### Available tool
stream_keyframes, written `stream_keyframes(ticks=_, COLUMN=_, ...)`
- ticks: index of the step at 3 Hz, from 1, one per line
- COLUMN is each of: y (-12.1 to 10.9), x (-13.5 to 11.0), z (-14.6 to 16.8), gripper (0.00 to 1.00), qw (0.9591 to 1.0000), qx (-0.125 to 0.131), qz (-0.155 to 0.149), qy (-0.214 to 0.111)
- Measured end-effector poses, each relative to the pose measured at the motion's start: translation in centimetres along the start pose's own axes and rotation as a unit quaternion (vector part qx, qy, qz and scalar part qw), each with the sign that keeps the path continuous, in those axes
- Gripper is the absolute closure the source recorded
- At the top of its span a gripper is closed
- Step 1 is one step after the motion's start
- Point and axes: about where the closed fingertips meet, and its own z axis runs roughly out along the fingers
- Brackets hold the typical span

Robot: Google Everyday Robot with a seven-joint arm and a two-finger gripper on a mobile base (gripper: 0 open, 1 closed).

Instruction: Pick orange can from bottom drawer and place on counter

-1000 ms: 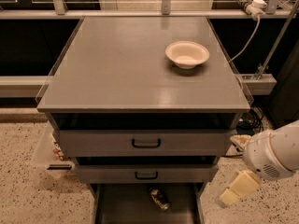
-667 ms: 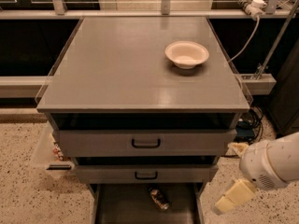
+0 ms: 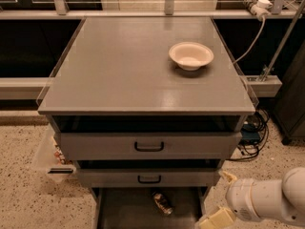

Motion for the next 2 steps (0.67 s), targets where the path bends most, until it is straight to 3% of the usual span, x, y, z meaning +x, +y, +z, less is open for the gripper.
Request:
stream_keyframes(ticks=1, y=-1.99, x=0.34, z=1.1, gripper=0.0, qw=0.9995, qx=0.03, qz=0.002, qy=-0.014)
stream_keyframes(ticks=2, y=-2.0, x=0.21, z=0.94, gripper=0.0, qw=0.9994, qx=0.032, qz=0.001, qy=-0.013)
